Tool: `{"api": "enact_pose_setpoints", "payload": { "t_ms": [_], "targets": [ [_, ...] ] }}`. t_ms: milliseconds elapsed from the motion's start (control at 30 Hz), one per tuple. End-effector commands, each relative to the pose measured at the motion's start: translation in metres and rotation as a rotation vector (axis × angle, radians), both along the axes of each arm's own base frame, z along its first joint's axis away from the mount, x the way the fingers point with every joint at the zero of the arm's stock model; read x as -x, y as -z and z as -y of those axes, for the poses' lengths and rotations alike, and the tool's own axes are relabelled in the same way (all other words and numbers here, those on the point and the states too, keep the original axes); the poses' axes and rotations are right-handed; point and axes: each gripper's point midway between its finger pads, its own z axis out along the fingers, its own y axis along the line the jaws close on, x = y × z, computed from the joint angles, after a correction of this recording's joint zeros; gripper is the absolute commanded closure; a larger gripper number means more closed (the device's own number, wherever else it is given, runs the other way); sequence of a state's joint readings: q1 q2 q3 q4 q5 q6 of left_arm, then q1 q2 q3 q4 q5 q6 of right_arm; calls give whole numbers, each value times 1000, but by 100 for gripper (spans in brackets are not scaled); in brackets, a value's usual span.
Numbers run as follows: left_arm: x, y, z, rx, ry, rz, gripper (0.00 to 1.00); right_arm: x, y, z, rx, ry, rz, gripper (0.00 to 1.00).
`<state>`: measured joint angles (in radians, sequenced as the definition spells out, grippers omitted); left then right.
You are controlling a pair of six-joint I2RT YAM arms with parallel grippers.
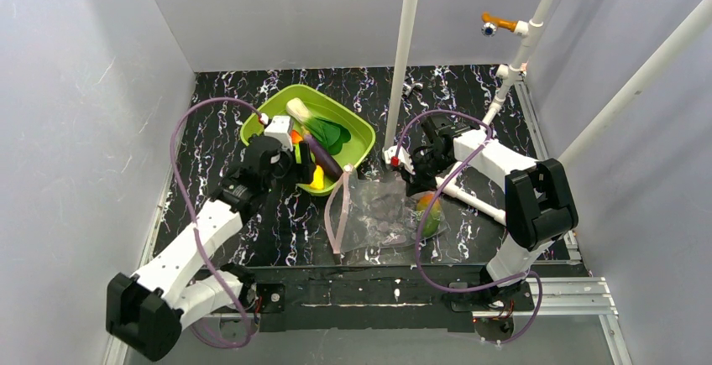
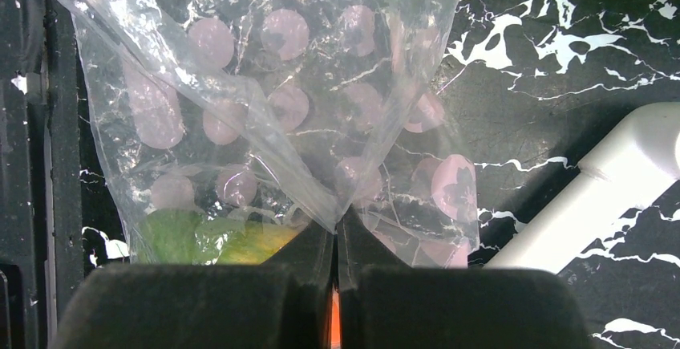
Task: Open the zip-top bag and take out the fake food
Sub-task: Place the fake fruit in the bin.
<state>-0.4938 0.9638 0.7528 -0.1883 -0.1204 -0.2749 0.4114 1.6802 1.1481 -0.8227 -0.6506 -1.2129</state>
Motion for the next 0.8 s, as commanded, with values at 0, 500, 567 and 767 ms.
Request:
{"api": "enact_pose_setpoints", "payload": {
  "t_ms": [0, 500, 567, 767],
  "targets": [
    [-20, 0, 1, 79, -49, -62, 100, 6, -1, 2, -14, -11, -22, 99],
    [-80, 34, -34, 21, -246, -202, 98, 6, 0, 0, -19, -8, -29, 96],
    [-84, 38, -40, 2, -260, -211, 92, 6, 0, 0, -19, -7, -29, 95],
    [-98, 45, -58, -41, -304, -228, 84, 7, -1, 0, -25, -8, -31, 92]
  ]
}}
